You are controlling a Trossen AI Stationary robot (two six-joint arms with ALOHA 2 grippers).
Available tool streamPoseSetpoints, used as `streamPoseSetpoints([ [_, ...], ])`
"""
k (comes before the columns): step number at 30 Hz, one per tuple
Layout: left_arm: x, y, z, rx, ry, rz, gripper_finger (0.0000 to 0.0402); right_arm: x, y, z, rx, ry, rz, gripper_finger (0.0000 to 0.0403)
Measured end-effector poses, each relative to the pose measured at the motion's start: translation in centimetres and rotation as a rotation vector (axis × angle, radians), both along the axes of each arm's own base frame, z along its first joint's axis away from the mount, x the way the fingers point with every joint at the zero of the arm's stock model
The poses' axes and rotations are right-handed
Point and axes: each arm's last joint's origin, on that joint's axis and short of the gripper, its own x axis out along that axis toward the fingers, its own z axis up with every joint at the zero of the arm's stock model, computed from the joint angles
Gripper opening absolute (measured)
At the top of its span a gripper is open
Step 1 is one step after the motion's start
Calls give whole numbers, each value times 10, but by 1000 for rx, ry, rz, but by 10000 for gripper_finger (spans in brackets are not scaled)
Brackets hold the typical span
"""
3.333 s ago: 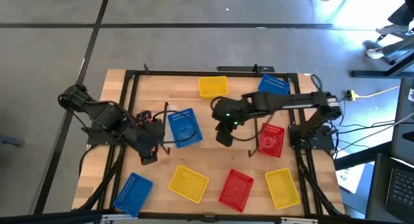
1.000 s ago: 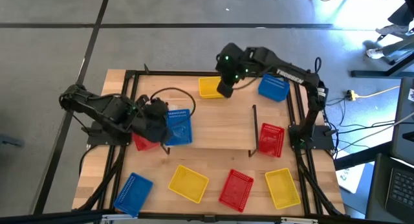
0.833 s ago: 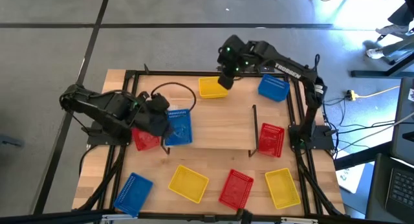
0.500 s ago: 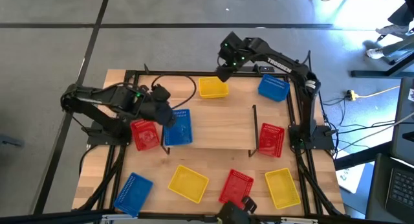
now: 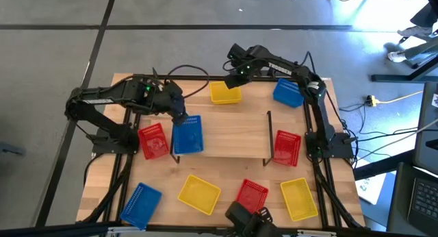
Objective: Stack baskets on shelf by color
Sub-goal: Put the top yellow bin on the shelf
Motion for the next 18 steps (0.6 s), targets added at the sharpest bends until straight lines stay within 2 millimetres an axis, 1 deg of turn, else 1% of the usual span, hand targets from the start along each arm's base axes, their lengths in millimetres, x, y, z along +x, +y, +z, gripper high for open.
streamPoseSetpoints([
  [5, 1, 4, 0, -2, -13, 16, 0, -1, -9, -17, 29, 44, -14, 108],
  [12, 5, 4, 2, -2, -58, 16, 0, -3, -18, -34, 59, 71, -32, 108],
  [18, 5, 4, 3, -2, -58, 16, 0, -3, -21, -40, 62, 75, -15, 108],
])
